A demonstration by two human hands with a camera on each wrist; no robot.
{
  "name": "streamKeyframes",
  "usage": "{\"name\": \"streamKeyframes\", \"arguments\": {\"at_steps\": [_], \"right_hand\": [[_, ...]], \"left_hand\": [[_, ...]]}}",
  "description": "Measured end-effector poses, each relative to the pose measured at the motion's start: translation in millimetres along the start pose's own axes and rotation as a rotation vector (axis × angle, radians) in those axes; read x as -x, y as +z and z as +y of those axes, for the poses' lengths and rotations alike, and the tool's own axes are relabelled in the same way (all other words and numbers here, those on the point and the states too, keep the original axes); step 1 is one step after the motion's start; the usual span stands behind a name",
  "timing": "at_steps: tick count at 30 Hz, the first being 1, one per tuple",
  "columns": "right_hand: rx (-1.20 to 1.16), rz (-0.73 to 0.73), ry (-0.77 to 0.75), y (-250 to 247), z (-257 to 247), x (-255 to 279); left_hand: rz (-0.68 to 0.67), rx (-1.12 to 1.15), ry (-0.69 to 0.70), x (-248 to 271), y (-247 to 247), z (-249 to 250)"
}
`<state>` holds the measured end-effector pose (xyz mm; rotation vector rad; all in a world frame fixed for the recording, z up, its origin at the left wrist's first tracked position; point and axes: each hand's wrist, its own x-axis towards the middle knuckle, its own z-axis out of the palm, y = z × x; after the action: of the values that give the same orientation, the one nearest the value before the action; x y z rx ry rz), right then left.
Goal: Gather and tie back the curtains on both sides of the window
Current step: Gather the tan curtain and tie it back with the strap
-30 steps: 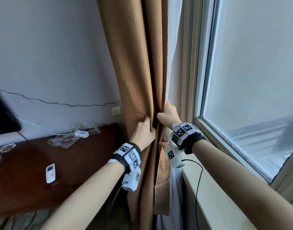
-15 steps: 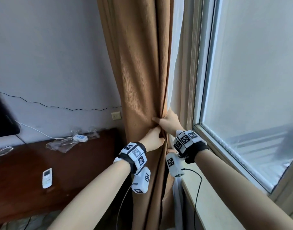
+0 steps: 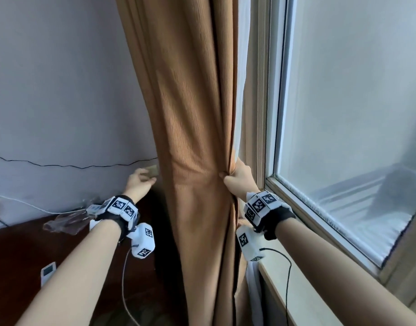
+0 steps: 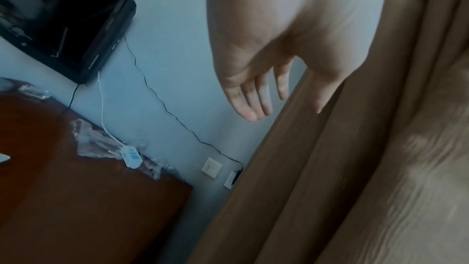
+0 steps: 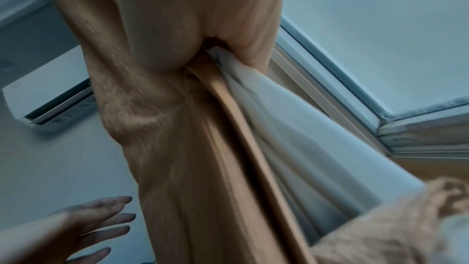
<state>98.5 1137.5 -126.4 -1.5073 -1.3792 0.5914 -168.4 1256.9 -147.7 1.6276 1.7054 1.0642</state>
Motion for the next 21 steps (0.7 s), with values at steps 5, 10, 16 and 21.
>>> {"name": "streamKeyframes", "arguments": {"at_steps": [5,10,16,21], "right_hand": [[0.025,-0.026,0.029,-4,0,-2],[0.048,0.032,0.077,3,1,-4],[0.06,0.097,0.132,17,-9,-2],[0.03,0.159,0.137,30,-11,4]], "left_hand": [[-0.135,0.049,0.05,-17,4,12],[-0.209,0.035,0.064,-38,17,25],[-0.245,0.057,0.101,-40,26,34],[-0.246,0.106,0.18,-42,33,27]]}}
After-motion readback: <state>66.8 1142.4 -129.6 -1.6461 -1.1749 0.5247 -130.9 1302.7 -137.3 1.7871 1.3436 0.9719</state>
